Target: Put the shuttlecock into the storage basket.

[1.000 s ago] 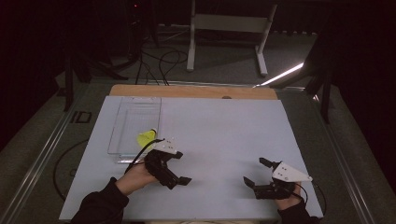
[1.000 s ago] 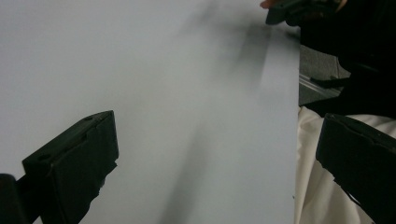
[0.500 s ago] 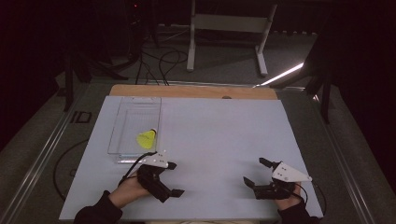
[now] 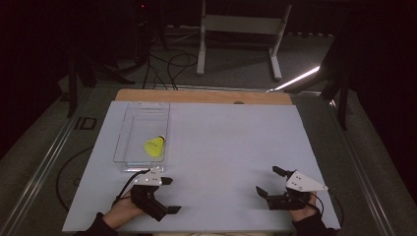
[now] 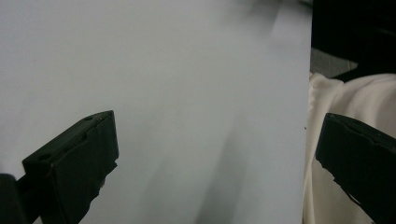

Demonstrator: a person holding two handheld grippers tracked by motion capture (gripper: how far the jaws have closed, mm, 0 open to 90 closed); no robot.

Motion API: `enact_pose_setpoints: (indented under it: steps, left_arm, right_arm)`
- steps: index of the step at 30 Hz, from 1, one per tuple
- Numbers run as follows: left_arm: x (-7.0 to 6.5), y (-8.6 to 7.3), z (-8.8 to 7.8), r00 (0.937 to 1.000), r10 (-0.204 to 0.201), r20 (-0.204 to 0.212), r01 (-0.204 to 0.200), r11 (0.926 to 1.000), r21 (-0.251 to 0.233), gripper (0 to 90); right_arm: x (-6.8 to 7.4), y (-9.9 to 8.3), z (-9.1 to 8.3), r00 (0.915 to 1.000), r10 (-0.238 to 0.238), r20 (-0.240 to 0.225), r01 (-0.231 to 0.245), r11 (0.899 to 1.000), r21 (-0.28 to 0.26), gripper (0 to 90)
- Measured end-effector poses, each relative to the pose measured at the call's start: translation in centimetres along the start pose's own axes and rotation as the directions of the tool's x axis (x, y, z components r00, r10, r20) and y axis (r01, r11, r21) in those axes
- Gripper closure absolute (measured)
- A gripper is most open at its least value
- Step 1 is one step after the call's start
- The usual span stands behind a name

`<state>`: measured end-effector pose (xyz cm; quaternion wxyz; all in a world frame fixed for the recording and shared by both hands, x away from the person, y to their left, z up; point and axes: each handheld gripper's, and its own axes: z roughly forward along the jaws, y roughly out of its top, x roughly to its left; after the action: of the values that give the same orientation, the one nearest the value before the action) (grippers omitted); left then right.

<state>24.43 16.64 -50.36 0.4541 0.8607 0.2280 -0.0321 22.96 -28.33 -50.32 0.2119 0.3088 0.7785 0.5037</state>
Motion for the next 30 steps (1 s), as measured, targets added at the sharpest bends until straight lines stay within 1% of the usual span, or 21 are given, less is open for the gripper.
enact_pose_setpoints:
  steps: [2,4,5,10,12,14,15,17,18,20,22,25,30]
  left_arm:
    - [0.1,-0.4,-0.3,0.9999,-0.004,-0.016,0.004,1.0,-0.004,0.1]
    - [0.2,-0.9,-0.5,0.9997,0.0,-0.023,0.0,1.0,-0.004,0.1]
    - [0.2,-1.1,-0.6,0.9996,-0.001,-0.028,0.0,0.9999,-0.011,0.1]
    - [0.5,-2.0,-1.2,0.9981,-0.035,-0.052,0.034,0.999,-0.028,0.1]
    - [0.6,-2.4,-1.3,0.9959,-0.048,-0.077,0.046,0.9985,-0.028,0.1]
    - [0.7,-2.6,-1.4,0.9937,-0.066,-0.09,0.063,0.9974,-0.035,0.1]
    - [0.7,-2.6,-1.4,0.9937,-0.066,-0.09,0.063,0.9974,-0.035,0.1]
    - [0.8,-2.8,-1.5,0.989,-0.078,-0.126,0.071,0.9958,-0.057,0.1]
    - [0.8,-2.8,-1.5,0.989,-0.078,-0.126,0.071,0.9958,-0.057,0.1]
    - [0.8,-2.9,-1.6,0.9866,-0.086,-0.139,0.075,0.994,-0.08,0.1]
    - [0.8,-3.0,-1.7,0.9857,-0.09,-0.143,0.076,0.9924,-0.096,0.1]
    - [0.9,-3.0,-1.9,0.9863,-0.091,-0.137,0.075,0.9907,-0.113,0.1]
    - [0.9,-3.1,-1.7,0.9854,-0.09,-0.144,0.074,0.9913,-0.109,0.1]
  right_arm:
    - [0.0,0.0,0.0,1.0,0.0,-0.001,0.0,1.0,0.0,7.9]
    - [0.0,0.0,0.0,1.0,0.002,0.001,-0.002,1.0,0.0,7.9]
    - [0.0,0.0,0.0,1.0,0.001,0.001,-0.001,1.0,0.0,7.9]
    - [0.0,0.0,0.0,1.0,0.0,-0.001,0.0,1.0,0.001,7.9]
    - [0.0,0.0,0.0,1.0,0.002,-0.001,-0.002,1.0,0.001,7.9]
    - [0.0,0.0,0.0,1.0,0.003,-0.001,-0.003,1.0,0.0,7.9]
    - [0.0,0.0,0.0,1.0,0.005,-0.001,-0.005,1.0,0.002,7.9]
    - [0.0,0.0,0.0,1.0,0.004,-0.002,-0.004,1.0,0.003,7.9]
    - [0.0,0.0,0.0,1.0,0.004,-0.002,-0.004,1.0,0.003,7.9]
    - [0.0,0.0,0.0,1.0,0.005,-0.002,-0.005,1.0,0.004,7.9]
    - [0.0,-0.1,0.0,1.0,0.005,-0.002,-0.005,1.0,0.003,7.9]
    - [-0.1,-0.1,0.0,1.0,0.008,-0.005,-0.008,1.0,0.003,7.9]
    - [-0.1,-0.2,0.1,0.9999,0.007,-0.01,-0.007,1.0,0.007,7.9]
